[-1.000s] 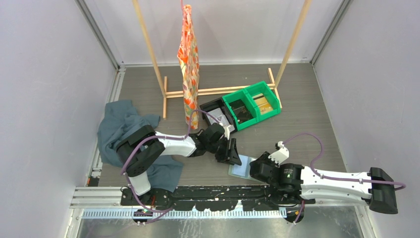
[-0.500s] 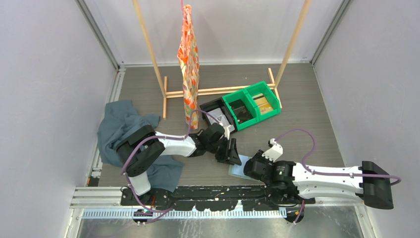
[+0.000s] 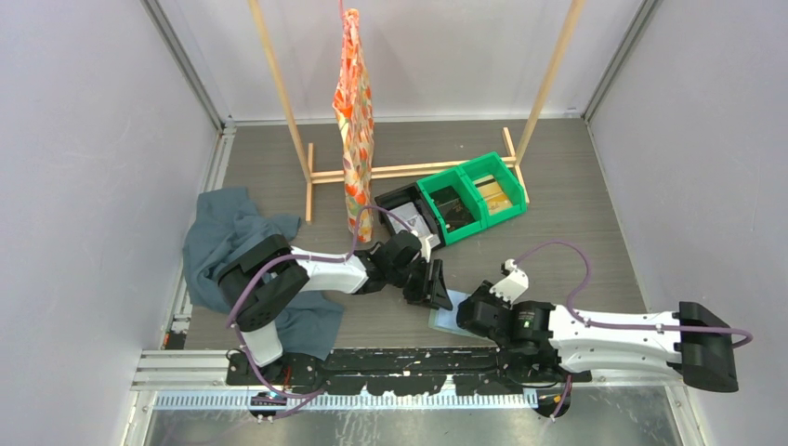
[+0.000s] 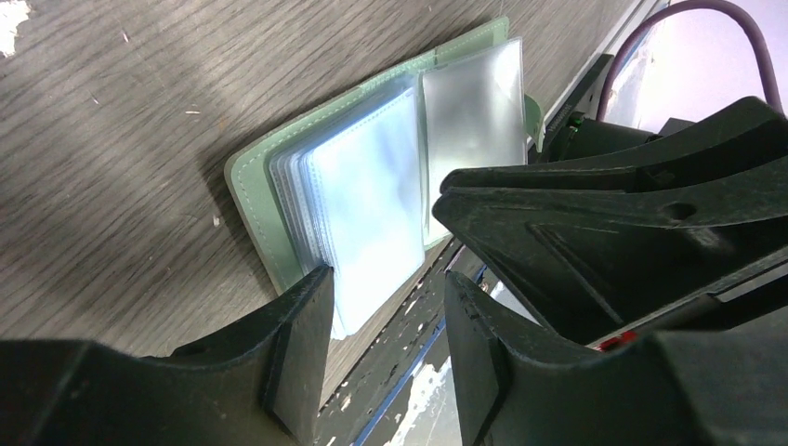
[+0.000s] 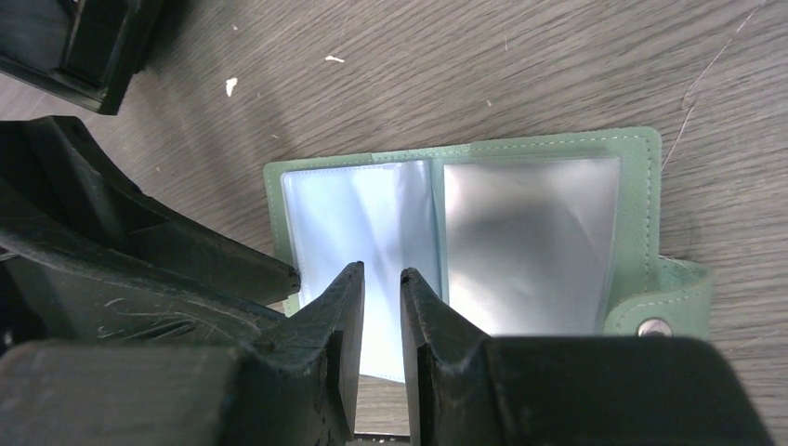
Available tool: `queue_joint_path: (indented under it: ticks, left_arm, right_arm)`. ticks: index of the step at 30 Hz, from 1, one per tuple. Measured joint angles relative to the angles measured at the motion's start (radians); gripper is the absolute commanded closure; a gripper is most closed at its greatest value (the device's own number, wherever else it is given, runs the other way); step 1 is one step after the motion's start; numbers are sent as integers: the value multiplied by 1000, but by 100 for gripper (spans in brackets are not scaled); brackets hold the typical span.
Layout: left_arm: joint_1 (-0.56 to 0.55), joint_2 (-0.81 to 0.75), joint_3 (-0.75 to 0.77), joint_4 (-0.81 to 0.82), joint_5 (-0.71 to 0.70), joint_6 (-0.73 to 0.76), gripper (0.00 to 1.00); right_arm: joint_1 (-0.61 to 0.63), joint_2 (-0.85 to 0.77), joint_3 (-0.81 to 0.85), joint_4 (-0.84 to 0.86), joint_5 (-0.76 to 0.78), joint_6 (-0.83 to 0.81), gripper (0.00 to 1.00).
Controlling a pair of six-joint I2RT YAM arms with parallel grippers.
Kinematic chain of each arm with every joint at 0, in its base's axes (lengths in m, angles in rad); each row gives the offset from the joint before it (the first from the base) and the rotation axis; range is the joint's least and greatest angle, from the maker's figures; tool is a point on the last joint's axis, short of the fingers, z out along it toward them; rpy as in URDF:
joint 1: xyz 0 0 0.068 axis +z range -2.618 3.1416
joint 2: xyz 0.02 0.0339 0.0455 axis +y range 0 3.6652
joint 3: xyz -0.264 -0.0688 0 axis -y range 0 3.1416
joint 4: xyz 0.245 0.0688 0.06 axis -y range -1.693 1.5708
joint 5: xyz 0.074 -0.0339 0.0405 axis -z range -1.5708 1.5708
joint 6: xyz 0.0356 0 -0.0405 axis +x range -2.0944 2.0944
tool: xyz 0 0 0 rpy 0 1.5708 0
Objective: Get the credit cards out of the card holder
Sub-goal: Remove the credit card from the card holder.
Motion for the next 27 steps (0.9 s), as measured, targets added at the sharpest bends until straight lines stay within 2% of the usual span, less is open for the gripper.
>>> queue_joint_path:
  ticks: [15,27]
  left_arm:
    - [0,-29,-3,-21,-8,7,51]
    - [0,-31,-6,-23,-10,7,51]
  right_arm:
    - [0,-186,-2,-153,23,45,73]
    - [-1,-50,-25,-61,4,40,69]
